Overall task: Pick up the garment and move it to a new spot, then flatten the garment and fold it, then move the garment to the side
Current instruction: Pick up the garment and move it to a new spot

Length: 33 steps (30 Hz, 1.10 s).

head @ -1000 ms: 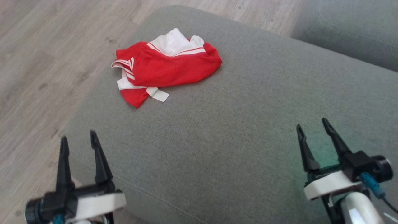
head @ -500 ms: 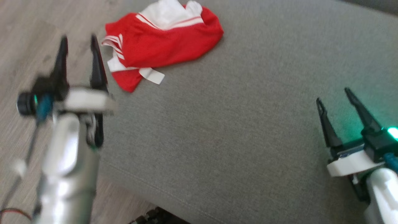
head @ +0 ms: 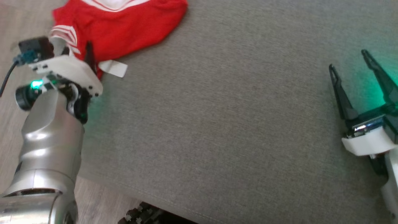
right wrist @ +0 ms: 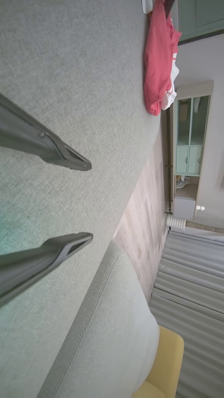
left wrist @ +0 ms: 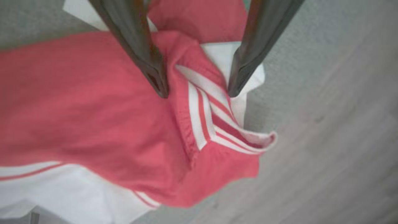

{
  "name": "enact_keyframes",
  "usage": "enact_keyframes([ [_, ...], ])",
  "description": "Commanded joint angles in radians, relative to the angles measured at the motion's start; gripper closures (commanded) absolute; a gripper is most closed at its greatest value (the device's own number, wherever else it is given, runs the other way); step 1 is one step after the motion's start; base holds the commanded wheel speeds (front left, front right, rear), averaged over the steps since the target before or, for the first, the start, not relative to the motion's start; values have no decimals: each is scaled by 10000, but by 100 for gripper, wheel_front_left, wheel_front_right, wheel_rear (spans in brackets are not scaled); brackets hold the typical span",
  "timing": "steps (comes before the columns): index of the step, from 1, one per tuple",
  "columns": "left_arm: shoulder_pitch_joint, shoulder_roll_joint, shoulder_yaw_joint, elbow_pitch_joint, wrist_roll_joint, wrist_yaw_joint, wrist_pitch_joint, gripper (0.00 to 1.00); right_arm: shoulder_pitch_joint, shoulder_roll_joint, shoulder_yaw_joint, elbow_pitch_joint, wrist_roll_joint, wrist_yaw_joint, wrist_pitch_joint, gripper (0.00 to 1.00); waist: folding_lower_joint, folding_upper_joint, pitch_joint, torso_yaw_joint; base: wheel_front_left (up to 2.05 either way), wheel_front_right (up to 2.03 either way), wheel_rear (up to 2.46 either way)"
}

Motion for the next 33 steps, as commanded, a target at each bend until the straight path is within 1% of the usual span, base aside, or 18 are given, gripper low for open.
enact_keyframes([
  [1, -204, 639, 280, -79, -99, -40, 26, 0, 223, -237, 99, 59, -16, 31, 14, 0, 0, 0, 216, -196, 0, 0, 0],
  [3, -217, 569, 327, 260, -311, -123, 42, 0, 162, -263, 47, 41, -9, 31, 14, 0, 0, 0, 301, -259, 0, 0, 0],
  [4, -235, 554, 325, 338, -384, -155, -67, 53, 153, -264, 24, 34, -13, 31, 14, 0, 0, 0, 322, -275, 0, 0, 0],
  [5, -259, 545, 310, 335, -456, -186, -285, 96, 148, -256, 12, 30, -18, 31, 14, 0, 0, 0, 329, -291, 0, 0, 0],
  [6, -295, 542, 285, 238, -542, -213, -637, 100, 147, -239, 10, 42, -21, 31, 14, 0, 0, 0, 302, -306, 0, 0, 0],
  [8, -334, 506, 29, -81, -663, -235, -1353, 100, 173, -148, 19, 111, -17, 31, 14, 0, 0, 0, 143, -337, 0, 0, 0],
  [10, -341, 615, -387, -468, -757, -239, -1997, 100, 211, 19, 17, 174, -1, 31, 14, 0, 0, 0, -120, -365, 0, 0, 0],
  [13, -422, 1012, -1067, -1013, -755, -242, -2745, 100, 219, 375, 110, 263, 19, 31, 14, 0, 0, 0, -714, -512, 0, 0, 0],
  [17, -693, 1604, -1995, -1941, -696, -243, -3099, 100, 193, 1046, 271, 402, 92, 31, 14, 0, 0, 0, -1756, -976, 0, 0, 0],
  [22, -1132, 2332, -3273, -3426, -552, -244, -3079, 100, 396, 1916, 373, 440, 96, 31, 14, 0, 0, 0, -3040, -1895, 0, 0, 0],
  [26, -1470, 2865, -4047, -4769, -315, -244, -2662, 100, 642, 2617, 104, 395, 232, 31, 14, 0, 0, 0, -3870, -2859, 0, 0, 0],
  [29, -1613, 3042, -4369, -5823, -453, -244, -2178, 100, 843, 2892, -41, 302, 270, 31, 14, 0, 0, 0, -4275, -3609, 0, 0, 0],
  [33, -1697, 3053, -4624, -7064, -867, -245, -1507, 100, 1098, 3135, -251, 112, 274, 31, 14, 0, 0, 0, -4497, -4570, 0, 0, 0],
])
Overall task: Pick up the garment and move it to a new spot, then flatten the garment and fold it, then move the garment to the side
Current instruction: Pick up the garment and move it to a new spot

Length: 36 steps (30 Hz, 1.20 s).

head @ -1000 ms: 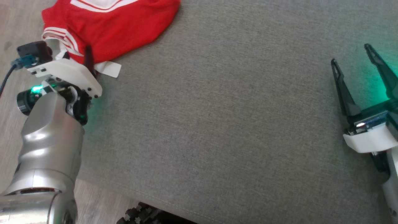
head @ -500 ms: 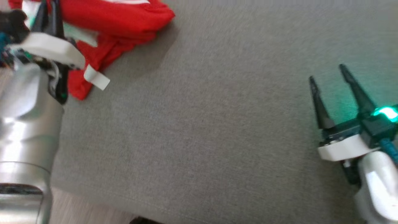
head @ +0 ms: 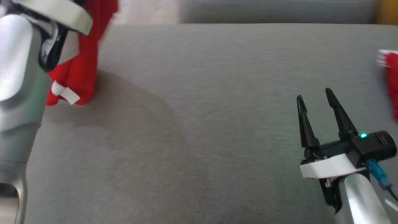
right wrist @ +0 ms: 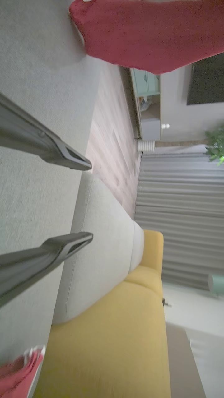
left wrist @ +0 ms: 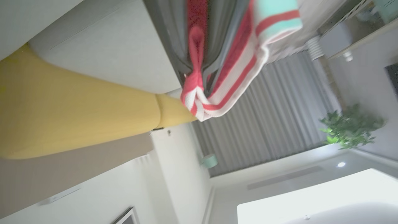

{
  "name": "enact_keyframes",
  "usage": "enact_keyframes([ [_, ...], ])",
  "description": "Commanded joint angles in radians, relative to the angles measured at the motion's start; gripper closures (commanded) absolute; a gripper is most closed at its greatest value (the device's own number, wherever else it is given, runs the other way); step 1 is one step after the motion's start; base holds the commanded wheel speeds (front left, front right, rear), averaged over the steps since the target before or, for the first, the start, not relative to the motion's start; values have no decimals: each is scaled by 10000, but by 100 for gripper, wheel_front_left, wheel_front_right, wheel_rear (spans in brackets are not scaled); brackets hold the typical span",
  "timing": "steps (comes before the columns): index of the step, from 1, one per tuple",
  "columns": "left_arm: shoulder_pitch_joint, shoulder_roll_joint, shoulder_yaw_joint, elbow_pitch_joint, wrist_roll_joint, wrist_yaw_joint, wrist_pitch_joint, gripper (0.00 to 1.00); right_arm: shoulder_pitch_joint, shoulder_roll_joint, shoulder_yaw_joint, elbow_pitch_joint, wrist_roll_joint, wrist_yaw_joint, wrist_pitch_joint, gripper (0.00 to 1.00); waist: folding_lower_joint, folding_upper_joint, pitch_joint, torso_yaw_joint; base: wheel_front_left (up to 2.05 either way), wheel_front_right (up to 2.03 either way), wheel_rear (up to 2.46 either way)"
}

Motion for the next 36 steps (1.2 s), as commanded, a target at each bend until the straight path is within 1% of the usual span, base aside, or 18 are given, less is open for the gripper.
enact_keyframes([
  [1, -751, 425, 239, -769, -221, 18, 257, 100, 9, 150, 114, -467, 61, 31, 6, 0, 3, -1, -778, -1481, 0, 0, 0],
  [4, -838, 403, 167, -1228, -252, 45, 458, 100, 124, 256, 156, -542, 50, 31, 6, 0, 3, -1, -832, -2137, 0, 0, 0],
  [9, -782, 69, 157, -1489, -567, 107, 536, 100, 212, 347, 319, -595, 83, 31, 6, 0, 3, -1, -929, -3022, 0, 0, 0],
  [12, -627, -120, 113, -1533, -769, 102, 516, 100, 208, 363, 379, -630, 108, 31, 6, 0, 3, -1, -907, -3272, 0, 0, 0],
  [15, -90, -406, -51, -1581, -1013, 93, 337, 100, 220, 375, 427, -676, 149, 31, 6, 0, 3, -1, -831, -3567, 0, 0, 0],
  [19, 1392, -757, -487, -1633, -1237, 135, 13, 100, 317, 381, 454, -730, 357, 31, 6, 0, 3, -1, -634, -3797, 0, 0, 0],
  [21, 2396, -797, -789, -1600, -1169, 250, -231, 100, 365, 381, 503, -733, 453, 31, 6, 0, 3, -1, -508, -3868, 0, 0, 0],
  [25, 4985, -1006, -1074, -1303, -1405, 806, -996, 100, 460, 382, 578, -703, 637, 31, 6, 0, 3, -1, -289, -3895, 0, 0, 0],
  [28, 6596, -1270, -1137, -827, -1584, 1180, -1420, 100, 570, 383, 624, -625, 701, 31, 6, 0, 3, -1, -188, -3650, 0, 0, 0],
  [29, 7019, -1409, -1085, -690, -1667, 1276, -1522, 58, 618, 383, 657, -569, 699, 31, 6, 0, 3, -1, -201, -3529, 0, 0, 0],
  [30, 7371, -1545, -1032, -572, -1690, 1368, -1597, 0, 683, 383, 657, -495, 687, 31, 6, 0, 3, -1, -253, -3367, 0, 0, 0],
  [32, 7959, -1848, -790, -498, -1700, 1577, -1673, 0, 812, 383, 677, -301, 648, 31, 6, 0, 3, -1, -376, -3045, 0, 0, 0],
  [33, 8213, -2020, -529, -684, -1653, 1678, -1682, 0, 864, 383, 696, -208, 640, 31, 6, 0, 3, -1, -463, -2881, 0, 0, 0],
  [36, 9078, -2425, 263, -1495, -1027, 1936, -1689, 0, 1070, 384, 716, 76, 619, 31, 6, 0, 3, -1, -827, -2316, 0, 0, 0],
])
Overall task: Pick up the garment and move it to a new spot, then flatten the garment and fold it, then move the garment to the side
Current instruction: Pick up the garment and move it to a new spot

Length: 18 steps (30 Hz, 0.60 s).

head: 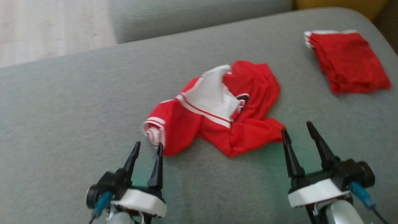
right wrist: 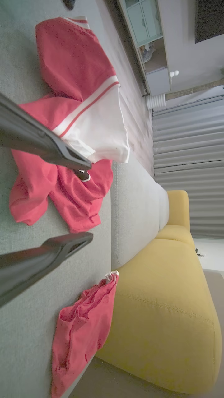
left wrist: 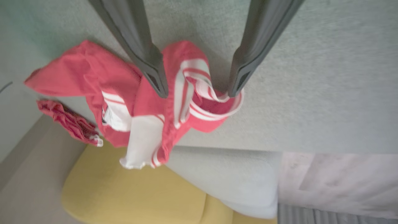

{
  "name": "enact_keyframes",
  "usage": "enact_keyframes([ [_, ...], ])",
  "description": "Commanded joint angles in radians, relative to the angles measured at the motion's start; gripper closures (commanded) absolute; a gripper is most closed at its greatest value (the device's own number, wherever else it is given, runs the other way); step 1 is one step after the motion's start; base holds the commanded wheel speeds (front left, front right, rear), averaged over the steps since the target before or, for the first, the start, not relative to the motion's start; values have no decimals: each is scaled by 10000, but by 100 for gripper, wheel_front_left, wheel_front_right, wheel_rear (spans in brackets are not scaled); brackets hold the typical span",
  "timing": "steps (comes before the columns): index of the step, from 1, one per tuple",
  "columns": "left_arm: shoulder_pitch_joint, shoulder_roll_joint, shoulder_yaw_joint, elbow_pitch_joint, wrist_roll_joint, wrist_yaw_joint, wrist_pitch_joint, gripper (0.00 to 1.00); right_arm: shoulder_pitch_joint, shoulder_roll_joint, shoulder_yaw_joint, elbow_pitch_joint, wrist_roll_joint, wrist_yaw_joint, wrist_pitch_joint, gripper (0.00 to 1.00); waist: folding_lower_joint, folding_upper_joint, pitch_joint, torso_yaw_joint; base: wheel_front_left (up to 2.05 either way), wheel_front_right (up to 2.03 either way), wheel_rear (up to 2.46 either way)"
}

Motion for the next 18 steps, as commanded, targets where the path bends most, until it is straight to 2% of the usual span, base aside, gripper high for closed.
enact_keyframes([
  [1, 135, -51, 606, -516, 255, 82, -119, 0, -78, 14, 224, -223, -7, 31, 2, 0, 0, -1, -437, 593, 0, 0, 0],
  [5, 1220, -489, 1669, -1634, 1090, 33, -121, 0, 201, 14, 189, -25, 37, 31, 2, 0, 0, -1, -920, 1301, 0, 0, 0],
  [10, 2280, -784, 2867, -2789, 2074, -287, -122, 0, 578, 14, 62, 47, 220, 31, 2, 0, 0, -1, -1431, 1992, 0, 0, 0],
  [14, 2708, -856, 3214, -3256, 2639, -618, -123, 0, 896, 14, 34, 30, 345, 31, 2, 0, 0, -1, -1708, 2241, 0, 0, 0],
  [18, 2971, -883, 3370, -3363, 2927, -711, -123, 0, 1134, 14, 45, 30, 447, 31, 2, 0, 0, -1, -1809, 2336, 0, 0, 0],
])
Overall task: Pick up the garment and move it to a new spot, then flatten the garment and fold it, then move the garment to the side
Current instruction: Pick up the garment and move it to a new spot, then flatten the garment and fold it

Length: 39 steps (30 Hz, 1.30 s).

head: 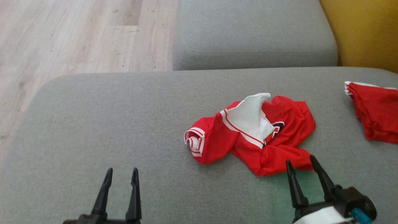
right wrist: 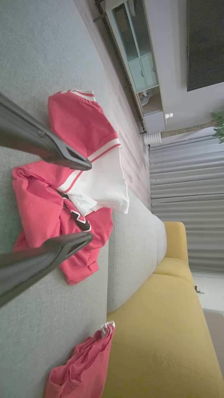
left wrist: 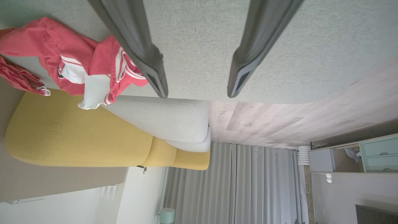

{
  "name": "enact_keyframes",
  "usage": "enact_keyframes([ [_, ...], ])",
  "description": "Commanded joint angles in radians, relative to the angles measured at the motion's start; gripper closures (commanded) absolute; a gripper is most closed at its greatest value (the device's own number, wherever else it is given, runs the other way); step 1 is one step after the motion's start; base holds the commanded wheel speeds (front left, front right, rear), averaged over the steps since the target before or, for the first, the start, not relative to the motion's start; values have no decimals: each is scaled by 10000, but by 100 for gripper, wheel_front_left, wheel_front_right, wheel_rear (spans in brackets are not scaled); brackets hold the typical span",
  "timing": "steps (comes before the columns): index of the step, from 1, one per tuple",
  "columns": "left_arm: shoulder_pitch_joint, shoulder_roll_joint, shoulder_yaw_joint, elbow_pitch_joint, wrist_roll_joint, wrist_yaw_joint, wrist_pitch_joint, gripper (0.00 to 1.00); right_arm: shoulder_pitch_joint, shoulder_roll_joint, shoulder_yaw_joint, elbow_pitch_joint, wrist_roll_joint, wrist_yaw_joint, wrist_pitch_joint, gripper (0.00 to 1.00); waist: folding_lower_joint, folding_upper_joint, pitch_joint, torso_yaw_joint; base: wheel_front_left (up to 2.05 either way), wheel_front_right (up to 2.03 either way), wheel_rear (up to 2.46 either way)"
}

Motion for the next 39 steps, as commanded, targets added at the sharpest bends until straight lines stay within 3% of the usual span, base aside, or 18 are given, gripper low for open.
enact_keyframes([
  [1, -261, -87, 361, -342, 172, -54, -94, 0, -208, -36, 206, -287, 41, 31, -24, 0, 4, -1, -106, 117, 0, 0, 0],
  [13, -331, -102, 305, -364, 708, -46, -95, 0, -23, -36, 17, -209, 223, 31, -24, 0, 4, -1, 0, 64, 0, 0, 0],
  [39, -736, -104, 19, 48, 659, 182, -95, 0, -439, -35, -94, 38, 401, 31, -24, 0, 4, -1, 106, -276, 0, 0, 0],
])
